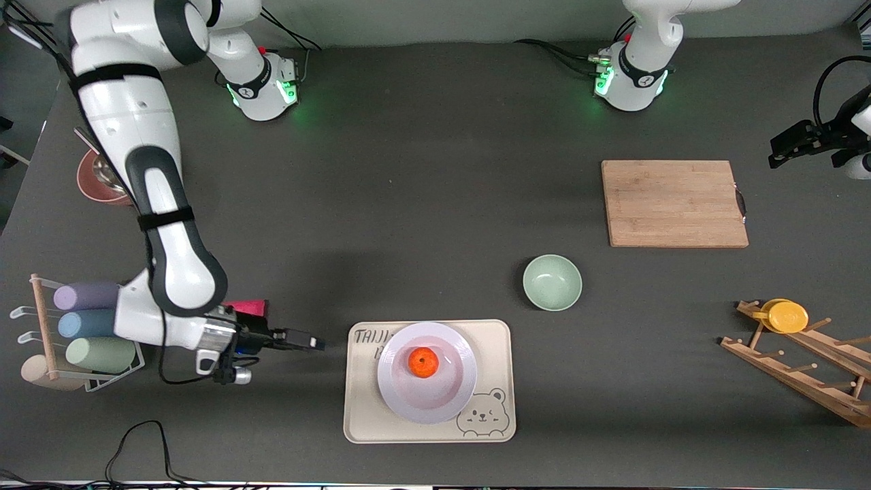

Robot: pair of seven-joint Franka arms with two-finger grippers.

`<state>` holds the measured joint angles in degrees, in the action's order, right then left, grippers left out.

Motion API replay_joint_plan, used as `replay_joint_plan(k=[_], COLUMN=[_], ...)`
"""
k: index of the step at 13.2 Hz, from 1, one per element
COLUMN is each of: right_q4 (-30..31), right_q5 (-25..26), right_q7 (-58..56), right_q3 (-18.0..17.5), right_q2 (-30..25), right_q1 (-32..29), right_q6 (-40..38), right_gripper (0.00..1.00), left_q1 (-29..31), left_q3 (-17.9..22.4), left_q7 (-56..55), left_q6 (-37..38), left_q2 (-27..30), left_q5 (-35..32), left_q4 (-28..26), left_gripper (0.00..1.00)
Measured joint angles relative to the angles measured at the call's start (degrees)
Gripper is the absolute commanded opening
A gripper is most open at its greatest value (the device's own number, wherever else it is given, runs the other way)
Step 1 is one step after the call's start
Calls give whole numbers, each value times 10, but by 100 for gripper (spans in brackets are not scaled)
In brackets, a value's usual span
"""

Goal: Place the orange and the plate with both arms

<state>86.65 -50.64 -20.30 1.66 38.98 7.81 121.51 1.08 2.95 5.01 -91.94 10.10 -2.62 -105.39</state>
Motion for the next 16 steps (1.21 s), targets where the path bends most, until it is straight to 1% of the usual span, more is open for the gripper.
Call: replay_joint_plan(k=[1, 2, 4, 6, 7, 11, 14, 16], right_q4=[14, 23, 33, 38, 40, 40, 41, 41], right_q5=[68, 126, 225, 304, 335, 427, 458, 472], right_q7=[25, 40, 53, 80, 97, 166, 219, 226], right_q3=[4, 9, 22, 27, 28, 29, 29, 30], right_q2=[-39, -75, -142, -193, -213, -272, -314, -337], right_q1=[-7, -14, -27, -34, -35, -36, -36, -36], right_q6=[-31, -67, -132, -178, -196, -238, -276, -289], right_gripper=[96, 100, 100, 100, 100, 100, 100, 100], left_q1=[0, 0, 0, 0, 0, 0, 0, 0], left_q3=[0, 0, 0, 0, 0, 0, 0, 0], left_q7=[0, 0, -1, -1, -1, -1, -2, -2], left_q6=[0, 0, 0, -1, -3, -10, -11, -12], left_q2=[0, 0, 0, 0, 0, 0, 0, 0], left_q5=[0, 0, 0, 0, 0, 5, 7, 7], left_q4=[0, 0, 0, 0, 0, 1, 2, 5], left_gripper=[100, 100, 100, 100, 100, 100, 100, 100])
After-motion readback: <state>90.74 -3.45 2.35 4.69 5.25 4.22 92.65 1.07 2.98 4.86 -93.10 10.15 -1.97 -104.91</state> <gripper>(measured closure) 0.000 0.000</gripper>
